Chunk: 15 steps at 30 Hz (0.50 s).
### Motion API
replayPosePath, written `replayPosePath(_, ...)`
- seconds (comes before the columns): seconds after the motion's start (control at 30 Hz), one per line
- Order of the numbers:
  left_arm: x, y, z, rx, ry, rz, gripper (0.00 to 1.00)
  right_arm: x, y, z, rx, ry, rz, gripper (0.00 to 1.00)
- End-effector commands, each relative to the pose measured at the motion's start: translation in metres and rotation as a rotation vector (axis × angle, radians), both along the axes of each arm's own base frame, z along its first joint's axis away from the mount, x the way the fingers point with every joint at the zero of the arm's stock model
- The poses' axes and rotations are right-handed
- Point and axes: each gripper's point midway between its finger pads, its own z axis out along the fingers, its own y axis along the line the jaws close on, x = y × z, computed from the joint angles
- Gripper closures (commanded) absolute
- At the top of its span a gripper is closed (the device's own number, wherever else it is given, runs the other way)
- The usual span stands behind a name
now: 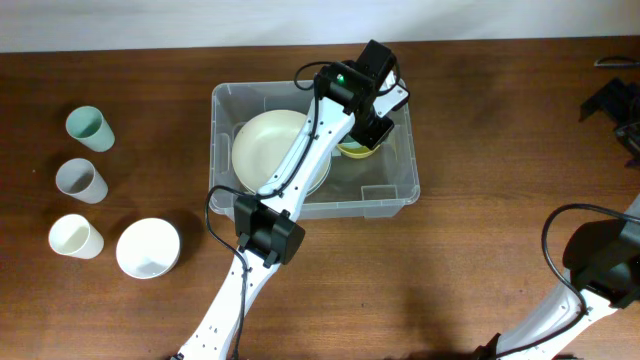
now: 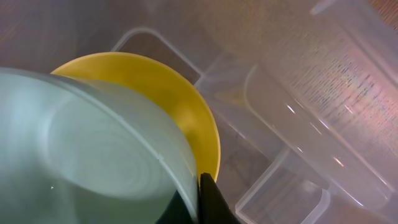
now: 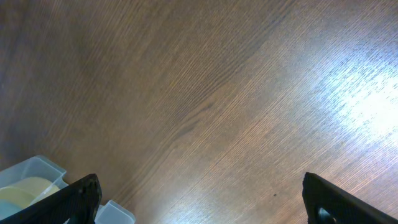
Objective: Pack container
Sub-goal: 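Lower the mint bowl onto the yellow bowl and release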
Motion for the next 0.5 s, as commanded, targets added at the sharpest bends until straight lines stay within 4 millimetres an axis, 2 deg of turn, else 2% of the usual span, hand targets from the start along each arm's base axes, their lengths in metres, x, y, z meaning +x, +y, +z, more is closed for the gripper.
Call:
replayPosePath(0.0, -0.002, -0.005, 0.001, -0.019, 0.006, -0.003, 0.77, 0.000, 0.002, 0.001, 0.000, -0.002, 0.009, 0.01)
replayPosePath(0.03, -0.002, -0.005, 0.001, -0.019, 0.006, -0.003, 0.67, 0.000, 0.002, 0.001, 0.000, -0.002, 0.010, 0.01)
replayPosePath(0.07, -0.002, -0.005, 0.001, -0.019, 0.006, -0.003, 0.53, 0.000, 0.002, 0.001, 0.000, -0.002, 0.009, 0.01)
replayPosePath(0.17, -0.001, -0.005, 0.001, -0.020, 0.005, -0.003, 0.35, 0.000, 0.002, 0.001, 0.000, -0.002, 0.009, 0.01)
replayPosePath(0.27, 0.001, -0.006, 0.007, -0.030, -0.010, -0.002, 0.26, 0.000, 0.002, 0.001, 0.000, -0.002, 0.009, 0.01)
replayPosePath(0.37, 0.006, -0.005, 0.035, -0.066, -0.066, 0.004, 0.21, 0.000, 0.002, 0.001, 0.000, -0.002, 0.009, 0.01)
replayPosePath(0.43, 0.015, 0.006, 0.068, -0.078, -0.146, 0.043, 0.08, 0.000, 0.002, 0.001, 0.000, -0.002, 0.009, 0.01)
replayPosePath(0.47, 0.020, 0.014, 0.082, -0.068, -0.186, 0.076, 0.05, 0.000, 0.002, 0.001, 0.000, -0.002, 0.009, 0.01)
